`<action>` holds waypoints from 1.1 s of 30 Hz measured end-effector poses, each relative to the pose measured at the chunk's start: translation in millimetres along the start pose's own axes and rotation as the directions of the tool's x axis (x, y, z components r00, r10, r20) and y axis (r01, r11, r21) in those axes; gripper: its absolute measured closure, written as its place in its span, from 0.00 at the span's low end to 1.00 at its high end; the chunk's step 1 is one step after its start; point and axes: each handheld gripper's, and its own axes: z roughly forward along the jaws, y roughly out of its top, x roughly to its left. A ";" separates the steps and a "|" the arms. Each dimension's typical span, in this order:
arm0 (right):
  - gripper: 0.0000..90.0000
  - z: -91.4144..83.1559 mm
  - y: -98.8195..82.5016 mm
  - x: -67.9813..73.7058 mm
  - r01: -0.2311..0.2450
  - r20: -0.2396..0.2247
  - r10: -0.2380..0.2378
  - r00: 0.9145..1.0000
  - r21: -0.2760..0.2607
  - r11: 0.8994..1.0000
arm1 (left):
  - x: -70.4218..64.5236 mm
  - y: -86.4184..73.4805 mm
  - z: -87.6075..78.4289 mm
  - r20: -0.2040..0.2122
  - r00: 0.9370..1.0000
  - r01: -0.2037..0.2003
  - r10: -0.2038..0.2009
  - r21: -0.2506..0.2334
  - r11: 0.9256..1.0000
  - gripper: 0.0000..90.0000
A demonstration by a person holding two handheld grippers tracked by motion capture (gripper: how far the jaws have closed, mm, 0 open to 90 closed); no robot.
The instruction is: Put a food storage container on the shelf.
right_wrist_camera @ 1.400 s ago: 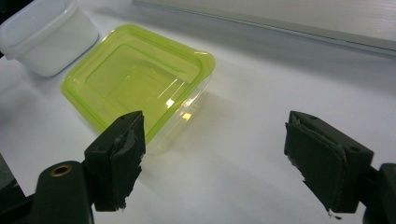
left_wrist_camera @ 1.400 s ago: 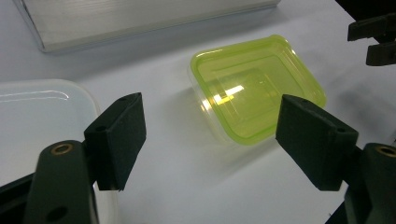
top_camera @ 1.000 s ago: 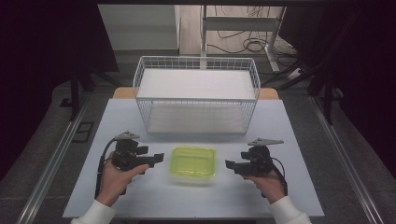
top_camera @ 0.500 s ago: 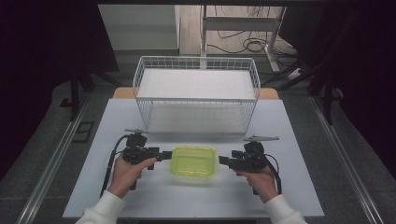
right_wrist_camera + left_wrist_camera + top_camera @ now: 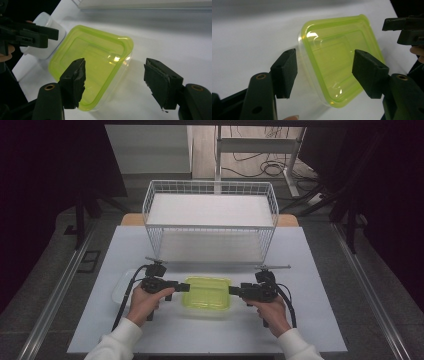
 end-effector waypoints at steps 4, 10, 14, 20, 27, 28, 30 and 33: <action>0.38 5.5 -0.8 -3.3 -0.021 -0.003 0.021 1.000 0.010 1.000 | 3.5 -0.3 4.5 0.010 1.000 0.010 -0.010 0.011 1.000 0.43; 0.41 11.3 -2.8 -7.3 -0.049 -0.007 0.049 0.999 0.022 0.999 | 9.2 -0.9 9.6 0.019 0.999 0.029 -0.030 0.019 0.999 0.46; 0.45 15.7 -4.6 -11.7 -0.083 -0.027 0.083 0.996 0.031 0.996 | 10.7 -1.9 13.2 0.026 0.999 0.030 -0.031 0.030 0.999 0.49; 0.50 22.4 -7.1 -14.5 -0.122 -0.049 0.125 0.991 0.047 0.991 | 14.4 -3.9 17.0 0.025 0.999 0.040 -0.041 0.047 0.998 0.56; 0.63 30.3 -9.3 -14.8 -0.144 -0.076 0.148 0.986 0.061 0.988 | 17.7 -4.8 21.1 0.046 0.997 0.052 -0.055 0.065 0.997 0.65; 0.67 30.5 -9.5 -14.9 -0.147 -0.083 0.152 0.985 0.061 0.987 | 18.9 -5.0 21.2 0.061 0.996 0.059 -0.063 0.068 0.996 0.67; 0.71 31.0 -9.7 -15.1 -0.154 -0.097 0.160 0.982 0.069 0.986 | 19.8 -5.7 21.9 0.090 0.993 0.074 -0.080 0.069 0.995 0.70; 0.76 33.6 -11.7 -14.6 -0.162 -0.097 0.170 0.981 0.087 0.983 | 18.8 -5.9 21.7 0.091 0.992 0.078 -0.084 0.070 0.995 0.73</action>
